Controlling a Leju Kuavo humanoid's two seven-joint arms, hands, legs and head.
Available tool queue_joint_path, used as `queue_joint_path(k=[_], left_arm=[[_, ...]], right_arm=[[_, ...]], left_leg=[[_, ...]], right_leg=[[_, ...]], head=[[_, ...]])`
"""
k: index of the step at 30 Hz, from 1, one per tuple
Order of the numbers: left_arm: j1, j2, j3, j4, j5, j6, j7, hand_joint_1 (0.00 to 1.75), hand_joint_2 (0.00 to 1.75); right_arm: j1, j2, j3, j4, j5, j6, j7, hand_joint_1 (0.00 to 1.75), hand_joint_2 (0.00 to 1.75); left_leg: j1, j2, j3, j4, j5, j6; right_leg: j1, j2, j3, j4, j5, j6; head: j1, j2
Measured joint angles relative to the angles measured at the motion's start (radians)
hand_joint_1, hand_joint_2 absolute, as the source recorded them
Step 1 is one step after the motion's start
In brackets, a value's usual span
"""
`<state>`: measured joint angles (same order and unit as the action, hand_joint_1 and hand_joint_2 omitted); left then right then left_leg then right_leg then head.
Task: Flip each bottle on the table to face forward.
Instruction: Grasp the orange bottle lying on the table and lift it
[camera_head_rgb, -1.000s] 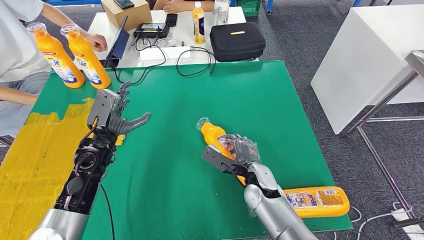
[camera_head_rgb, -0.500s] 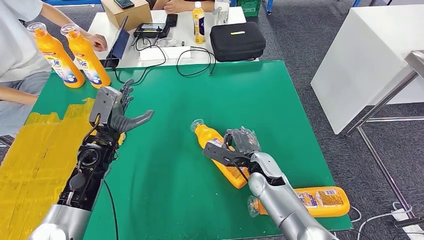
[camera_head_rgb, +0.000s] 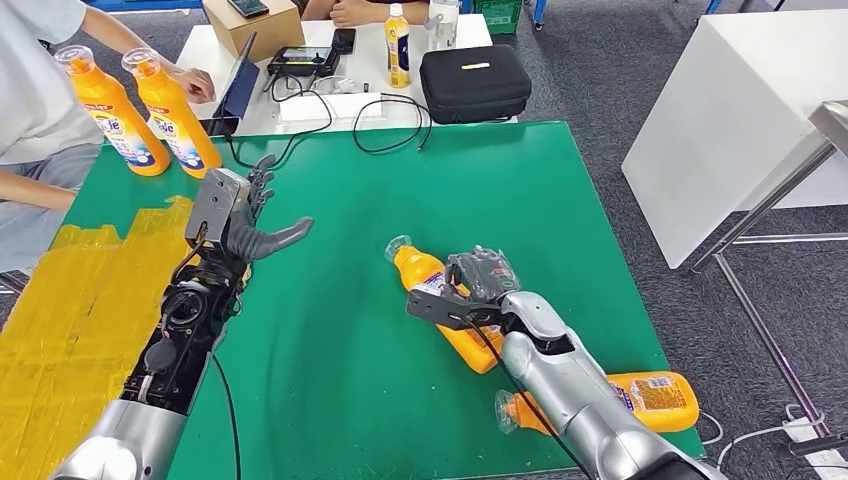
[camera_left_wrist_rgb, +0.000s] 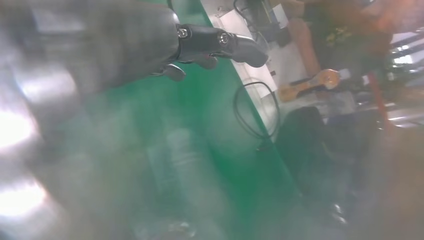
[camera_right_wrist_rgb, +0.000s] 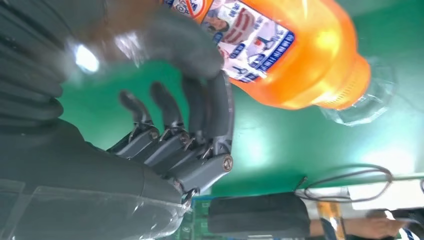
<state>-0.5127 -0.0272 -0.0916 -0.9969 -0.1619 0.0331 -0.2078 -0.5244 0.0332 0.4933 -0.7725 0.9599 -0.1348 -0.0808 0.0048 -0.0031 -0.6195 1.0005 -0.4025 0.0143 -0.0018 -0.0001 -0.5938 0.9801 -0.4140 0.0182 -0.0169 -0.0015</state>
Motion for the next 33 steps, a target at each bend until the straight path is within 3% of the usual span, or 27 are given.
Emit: queue_joint_path(k=[5,11,18,33], left_arm=[[0.006,0.0,-0.001,0.003,0.006,0.01,0.002,0.0,1.75],[0.048,0.007,-0.001,-0.004,0.008,0.028,0.008,0.0,1.75],[0.066,0.014,-0.001,-0.011,0.009,0.031,0.007,0.0,1.75],[0.157,0.045,0.0,-0.07,0.031,0.077,0.002,0.0,1.75]], right_arm=[[0.016,0.012,-0.006,-0.015,-0.068,-0.051,0.017,0.0,1.75],[0.144,0.053,-0.061,-0.203,-0.329,-0.034,0.01,0.0,1.75],[0.205,0.065,-0.087,-0.316,-0.396,-0.018,0.001,0.0,1.75],[0.415,0.083,-0.096,-0.551,-0.769,-0.043,-0.025,0.0,1.75]], left_leg=[[0.0,0.0,0.0,0.0,0.0,0.0],[0.0,0.0,-0.002,0.0,-0.001,0.0],[0.0,0.0,-0.002,0.0,-0.001,0.0],[0.0,0.0,-0.003,-0.001,-0.003,-0.002]], right_leg=[[0.0,0.0,0.0,0.0,0.0,0.0],[0.0,0.0,-0.001,0.0,0.0,0.0],[0.0,0.0,-0.002,0.0,0.0,0.0],[0.0,0.0,-0.003,0.0,-0.002,-0.001]], head=[[0.0,0.0],[0.0,0.0],[0.0,0.0],[0.001,0.0]])
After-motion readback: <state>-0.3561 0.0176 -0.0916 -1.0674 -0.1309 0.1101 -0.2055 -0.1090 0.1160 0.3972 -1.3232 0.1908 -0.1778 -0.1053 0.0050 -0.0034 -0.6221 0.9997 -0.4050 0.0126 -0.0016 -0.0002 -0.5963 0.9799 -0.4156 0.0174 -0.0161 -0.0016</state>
